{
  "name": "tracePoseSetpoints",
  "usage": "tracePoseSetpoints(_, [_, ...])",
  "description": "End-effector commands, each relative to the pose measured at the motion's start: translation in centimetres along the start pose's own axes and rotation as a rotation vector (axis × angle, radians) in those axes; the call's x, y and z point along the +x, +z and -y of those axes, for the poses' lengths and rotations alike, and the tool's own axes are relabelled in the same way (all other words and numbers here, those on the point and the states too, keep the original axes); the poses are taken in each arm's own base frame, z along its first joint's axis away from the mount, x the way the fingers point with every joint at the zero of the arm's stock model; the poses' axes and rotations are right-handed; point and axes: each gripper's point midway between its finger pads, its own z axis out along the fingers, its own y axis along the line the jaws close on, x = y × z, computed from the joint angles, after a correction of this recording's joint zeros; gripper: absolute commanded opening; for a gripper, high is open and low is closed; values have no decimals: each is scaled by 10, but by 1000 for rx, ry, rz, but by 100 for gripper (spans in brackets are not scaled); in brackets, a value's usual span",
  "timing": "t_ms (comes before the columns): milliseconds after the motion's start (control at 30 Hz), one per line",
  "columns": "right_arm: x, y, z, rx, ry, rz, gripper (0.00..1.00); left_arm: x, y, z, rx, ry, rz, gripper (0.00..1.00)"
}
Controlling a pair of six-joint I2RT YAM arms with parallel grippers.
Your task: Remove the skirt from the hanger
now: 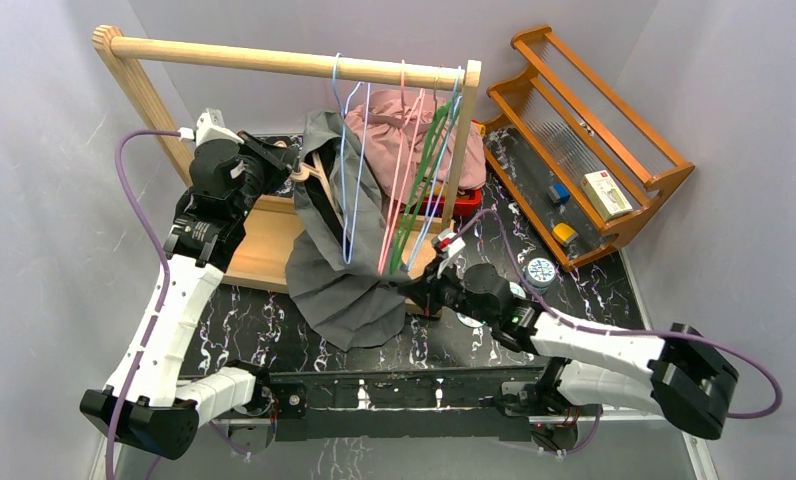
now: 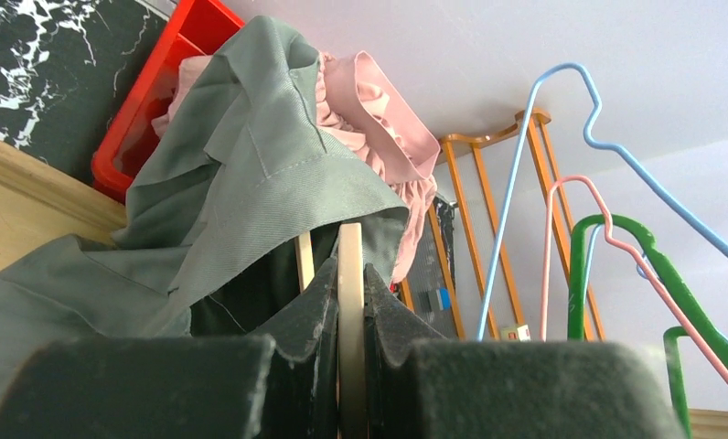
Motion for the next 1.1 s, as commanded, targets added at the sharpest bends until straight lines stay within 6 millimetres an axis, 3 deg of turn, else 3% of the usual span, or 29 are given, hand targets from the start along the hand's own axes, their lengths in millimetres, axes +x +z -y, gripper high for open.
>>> tracePoseSetpoints(0, [4, -22, 8, 78, 46, -54, 0, -52, -10, 26, 79, -3, 213, 0])
tracePoseSetpoints(167, [36, -44, 19, 139, 81, -193, 0, -74, 3, 30, 64, 5, 313, 0])
tracePoseSetpoints(367, [38, -66, 47, 320, 141, -179, 0, -95, 7, 30, 19, 27, 395, 0])
tracePoseSetpoints(533, [44, -62, 58, 370, 167, -206, 0, -92, 7, 37, 38, 25, 361, 0])
tracePoseSetpoints(667, [19, -44, 51, 327, 151, -159, 0, -69, 4, 40, 63, 78, 230, 0])
tracePoseSetpoints(833, [-28, -21, 60, 343, 133, -98, 0, -6, -21, 16, 62, 172, -52, 0])
tracePoseSetpoints(967, [-38, -10, 78, 353, 188, -77, 0, 34, -53, -1, 67, 212, -252, 0])
tracePoseSetpoints(1067, [-41, -6, 83, 353, 200, -66, 0, 40, -79, -2, 68, 263, -322, 0])
